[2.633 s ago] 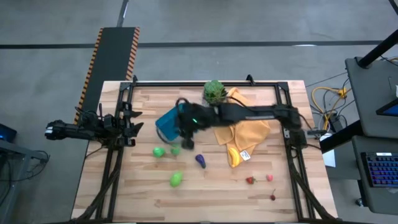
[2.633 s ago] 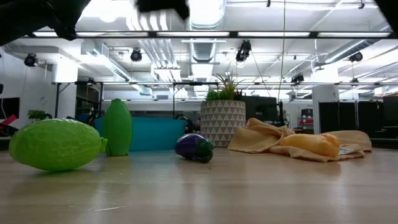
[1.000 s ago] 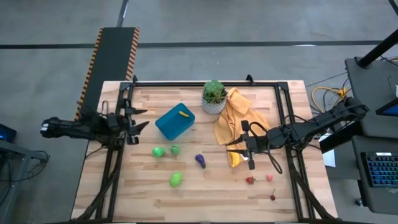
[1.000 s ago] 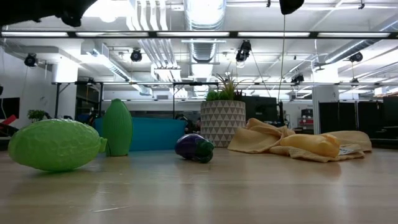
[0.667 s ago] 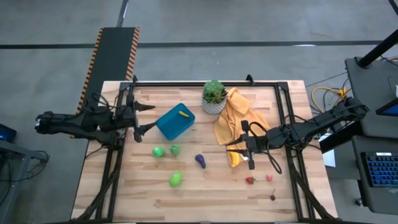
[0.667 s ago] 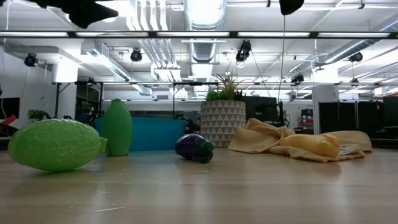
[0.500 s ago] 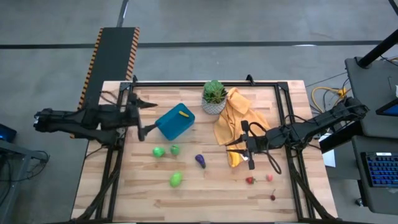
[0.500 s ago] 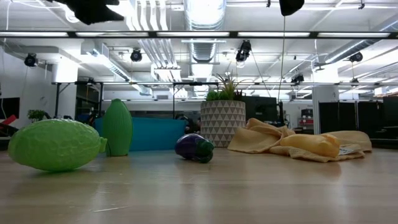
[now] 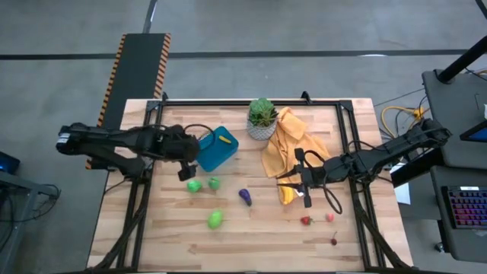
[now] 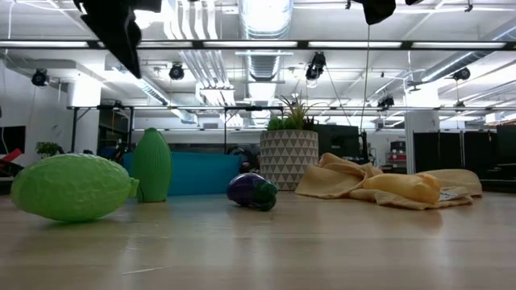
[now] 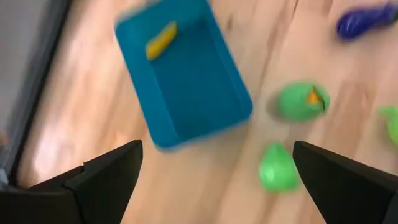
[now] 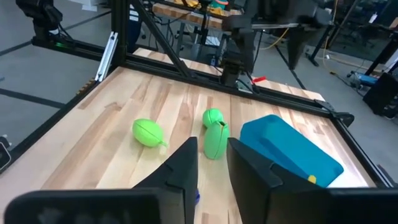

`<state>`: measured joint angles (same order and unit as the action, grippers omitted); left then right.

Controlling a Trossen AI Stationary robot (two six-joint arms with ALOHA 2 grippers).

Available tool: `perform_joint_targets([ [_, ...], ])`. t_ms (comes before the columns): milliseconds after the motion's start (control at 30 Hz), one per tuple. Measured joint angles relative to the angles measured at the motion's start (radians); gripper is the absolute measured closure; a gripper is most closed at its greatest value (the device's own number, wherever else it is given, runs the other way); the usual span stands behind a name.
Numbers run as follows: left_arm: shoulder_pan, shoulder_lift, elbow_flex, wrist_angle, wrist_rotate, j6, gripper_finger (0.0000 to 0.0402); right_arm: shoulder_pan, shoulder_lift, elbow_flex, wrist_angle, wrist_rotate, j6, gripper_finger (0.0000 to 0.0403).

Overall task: Pick and placing Produce into tupperware
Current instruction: Put the green pear into the blue bin

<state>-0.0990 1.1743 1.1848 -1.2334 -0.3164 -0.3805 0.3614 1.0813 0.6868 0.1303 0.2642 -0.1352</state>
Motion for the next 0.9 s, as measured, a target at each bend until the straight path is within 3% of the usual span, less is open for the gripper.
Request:
perform_joint_targets([
  [233, -0.002, 0.131, 0.069, -0.152, 0.171, -0.182, 0.0001, 0.000, 0.000, 0.000, 0.000, 0.000, -0.002, 0.0332],
  [900, -0.050, 0.460, 0.048, -0.167, 0.185, -0.190, 0.0001, 0.000, 0.000, -0.001, -0.018, 0.001, 0.004, 0.0334],
])
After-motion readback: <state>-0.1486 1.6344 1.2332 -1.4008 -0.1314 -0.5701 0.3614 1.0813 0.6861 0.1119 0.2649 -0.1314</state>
